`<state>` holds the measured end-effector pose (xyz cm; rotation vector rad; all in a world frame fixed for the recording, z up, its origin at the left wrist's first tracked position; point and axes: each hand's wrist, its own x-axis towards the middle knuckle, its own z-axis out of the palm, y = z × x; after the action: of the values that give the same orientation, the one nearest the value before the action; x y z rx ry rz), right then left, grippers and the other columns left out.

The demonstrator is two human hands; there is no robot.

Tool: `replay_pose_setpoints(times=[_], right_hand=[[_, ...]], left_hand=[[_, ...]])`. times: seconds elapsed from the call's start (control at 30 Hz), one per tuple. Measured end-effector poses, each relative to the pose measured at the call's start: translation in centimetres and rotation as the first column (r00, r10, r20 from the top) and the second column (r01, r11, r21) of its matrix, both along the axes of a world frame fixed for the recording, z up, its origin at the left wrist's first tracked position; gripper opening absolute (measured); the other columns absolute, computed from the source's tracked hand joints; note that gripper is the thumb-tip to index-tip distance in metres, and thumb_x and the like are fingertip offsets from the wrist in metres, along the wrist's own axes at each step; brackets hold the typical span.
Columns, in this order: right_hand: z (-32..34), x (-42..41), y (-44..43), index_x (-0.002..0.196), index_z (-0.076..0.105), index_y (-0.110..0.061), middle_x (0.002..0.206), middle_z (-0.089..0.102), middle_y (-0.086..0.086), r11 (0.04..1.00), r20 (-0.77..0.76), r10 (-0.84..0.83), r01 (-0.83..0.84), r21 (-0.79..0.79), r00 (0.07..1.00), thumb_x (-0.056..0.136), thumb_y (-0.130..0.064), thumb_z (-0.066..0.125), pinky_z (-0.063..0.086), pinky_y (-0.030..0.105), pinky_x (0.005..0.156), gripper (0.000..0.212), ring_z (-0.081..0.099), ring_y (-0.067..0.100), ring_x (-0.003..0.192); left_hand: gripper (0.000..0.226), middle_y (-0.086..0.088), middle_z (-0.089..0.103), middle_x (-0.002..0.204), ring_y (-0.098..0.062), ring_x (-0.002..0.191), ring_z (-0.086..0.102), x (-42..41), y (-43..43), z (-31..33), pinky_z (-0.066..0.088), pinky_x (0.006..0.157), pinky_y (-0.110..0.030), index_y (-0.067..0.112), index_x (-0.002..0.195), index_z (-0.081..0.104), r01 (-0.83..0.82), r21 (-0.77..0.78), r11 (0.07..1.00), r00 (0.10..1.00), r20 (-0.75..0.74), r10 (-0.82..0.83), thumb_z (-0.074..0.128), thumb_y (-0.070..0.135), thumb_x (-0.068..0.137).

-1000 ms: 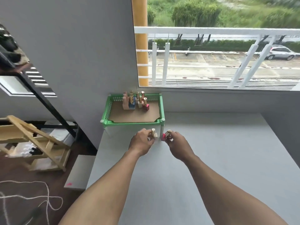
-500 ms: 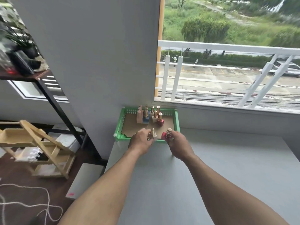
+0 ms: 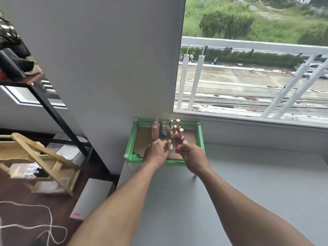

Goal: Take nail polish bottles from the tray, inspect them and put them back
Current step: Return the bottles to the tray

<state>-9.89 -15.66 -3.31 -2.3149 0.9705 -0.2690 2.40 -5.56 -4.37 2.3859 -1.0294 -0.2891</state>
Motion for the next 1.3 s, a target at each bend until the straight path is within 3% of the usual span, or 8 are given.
replay_pose_setpoints(times=[0.2,0.53,0.83,1.07,1.3], right_hand=[[-3.5,3.4,-1.5,0.102,0.07,-0.017,0.096,0.061,0.007,0.999,-0.132,0.006,0.0,0.044,0.991,0.093,-0.022,0.06,0.044,0.033,0.077,0.014,0.058,0.027,0.092],[-3.0,4.0,-1.9,0.109,0.066,-0.012,0.099,0.062,0.011,0.999,-0.097,-0.026,0.029,0.03,0.995,0.093,-0.018,0.056,0.047,0.04,0.085,0.02,0.057,0.031,0.097],[-3.4,4.4,-2.1,0.111,0.063,-0.014,0.101,0.066,0.008,0.991,-0.042,-0.108,0.111,0.071,0.993,0.091,-0.018,0.06,0.047,0.035,0.081,0.02,0.061,0.027,0.096],[-3.9,4.8,-2.1,0.11,0.056,-0.013,0.099,0.066,0.008,0.988,0.005,-0.133,0.132,0.079,0.991,0.089,-0.019,0.064,0.048,0.038,0.081,0.024,0.061,0.027,0.094],[-4.2,5.3,-2.5,0.119,0.053,-0.017,0.101,0.066,0.007,0.984,0.041,-0.154,0.15,0.094,0.987,0.088,-0.018,0.063,0.042,0.032,0.078,0.033,0.06,0.026,0.097]], left_hand=[[0.009,0.0,0.06,0.095,-0.024,0.086,0.059,3.0,-1.8,-4.2,0.04,0.069,-0.028,0.02,0.094,0.065,0.001,0.078,0.997,0.993,-0.114,0.008,0.068,0.027,0.088],[0.021,0.002,0.067,0.105,-0.023,0.093,0.063,3.4,-2.9,-2.9,0.052,0.08,-0.037,0.022,0.102,0.056,-0.007,-0.029,1.0,0.991,-0.134,0.003,0.07,0.025,0.087],[0.025,0.002,0.067,0.095,-0.021,0.084,0.063,3.7,-3.4,-3.6,0.053,0.073,-0.035,0.024,0.09,0.051,-0.102,-0.073,0.992,0.985,-0.144,0.09,0.075,0.026,0.083],[0.025,0.001,0.071,0.092,-0.024,0.082,0.065,3.8,-3.6,-4.2,0.044,0.063,-0.028,0.027,0.096,0.053,-0.131,-0.072,0.989,0.987,-0.104,0.123,0.074,0.032,0.083],[0.024,0.001,0.072,0.087,-0.026,0.081,0.067,3.9,-4.3,-4.6,0.049,0.064,-0.031,0.027,0.092,0.053,-0.164,-0.064,0.984,0.983,-0.092,0.158,0.074,0.033,0.082]])
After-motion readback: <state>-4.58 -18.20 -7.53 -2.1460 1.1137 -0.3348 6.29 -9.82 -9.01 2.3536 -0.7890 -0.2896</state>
